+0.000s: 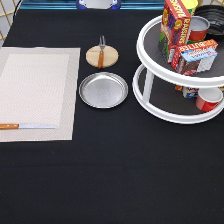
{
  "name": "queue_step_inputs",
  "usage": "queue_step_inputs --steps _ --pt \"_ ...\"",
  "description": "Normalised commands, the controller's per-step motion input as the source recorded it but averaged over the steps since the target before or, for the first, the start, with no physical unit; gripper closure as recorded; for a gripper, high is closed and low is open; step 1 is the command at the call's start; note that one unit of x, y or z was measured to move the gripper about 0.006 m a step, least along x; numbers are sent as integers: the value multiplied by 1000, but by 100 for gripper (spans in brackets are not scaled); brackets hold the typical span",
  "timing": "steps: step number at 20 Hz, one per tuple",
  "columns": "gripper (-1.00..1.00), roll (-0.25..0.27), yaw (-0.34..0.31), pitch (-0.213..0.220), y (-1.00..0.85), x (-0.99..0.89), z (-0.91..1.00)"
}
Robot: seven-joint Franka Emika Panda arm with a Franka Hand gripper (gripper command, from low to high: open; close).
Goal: Arrange plate and fork
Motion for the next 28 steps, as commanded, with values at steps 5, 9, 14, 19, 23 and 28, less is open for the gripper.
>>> queue_step_inputs --steps 5,9,14,19,23,28 --pt "-100 57 0 77 -204 474 208" --pt "-100 80 0 90 -323 728 180" --pt "-100 74 0 105 -319 886 61" --pt "-100 27 0 107 -157 1000 0" --pt "-100 6 0 74 -57 1000 0" --pt "-100 23 0 25 -85 1000 -62"
